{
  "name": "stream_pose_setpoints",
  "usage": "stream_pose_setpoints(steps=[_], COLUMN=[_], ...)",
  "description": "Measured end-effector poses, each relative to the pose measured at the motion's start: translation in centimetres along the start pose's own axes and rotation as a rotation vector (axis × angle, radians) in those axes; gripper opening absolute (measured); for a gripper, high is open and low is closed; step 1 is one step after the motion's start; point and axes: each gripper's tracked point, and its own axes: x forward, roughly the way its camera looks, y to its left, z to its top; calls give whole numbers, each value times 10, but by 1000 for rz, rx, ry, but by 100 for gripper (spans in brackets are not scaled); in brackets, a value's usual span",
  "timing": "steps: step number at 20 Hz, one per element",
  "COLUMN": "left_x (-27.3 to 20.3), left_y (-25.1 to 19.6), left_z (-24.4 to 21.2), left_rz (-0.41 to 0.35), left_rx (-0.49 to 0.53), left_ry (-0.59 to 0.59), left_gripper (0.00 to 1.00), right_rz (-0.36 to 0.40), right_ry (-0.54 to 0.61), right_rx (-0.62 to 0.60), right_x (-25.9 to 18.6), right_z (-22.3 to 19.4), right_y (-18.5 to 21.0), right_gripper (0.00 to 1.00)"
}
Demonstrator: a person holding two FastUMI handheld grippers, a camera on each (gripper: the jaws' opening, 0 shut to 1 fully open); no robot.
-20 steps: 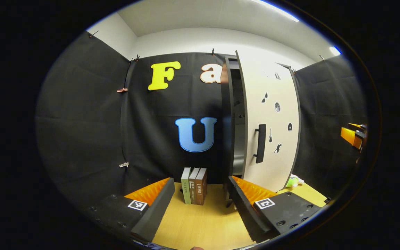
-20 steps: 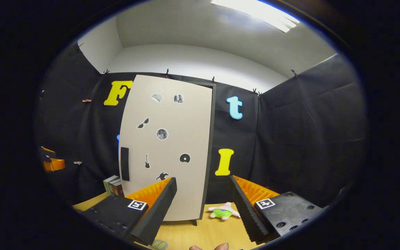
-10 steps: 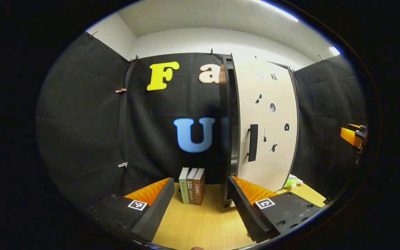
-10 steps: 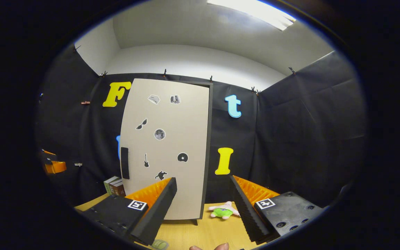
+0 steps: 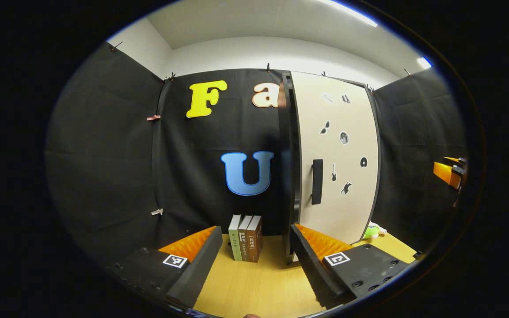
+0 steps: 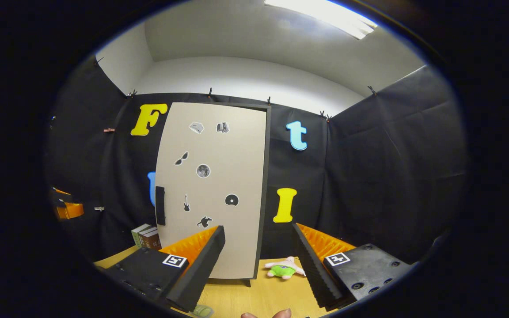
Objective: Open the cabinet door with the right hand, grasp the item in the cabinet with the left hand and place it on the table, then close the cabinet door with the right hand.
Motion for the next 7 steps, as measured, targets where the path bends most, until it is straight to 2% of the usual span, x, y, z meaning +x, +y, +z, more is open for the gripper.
stream_pose_setpoints(steps=[7], left_x=[3], left_y=[1], left_z=[-2], left_rz=[1], left_rx=[7], left_ry=[10], left_gripper=[96], right_rz=[0], right_ry=[5], right_rx=[-9], right_x=[2], right_z=[-1], right_y=[3], right_gripper=[98])
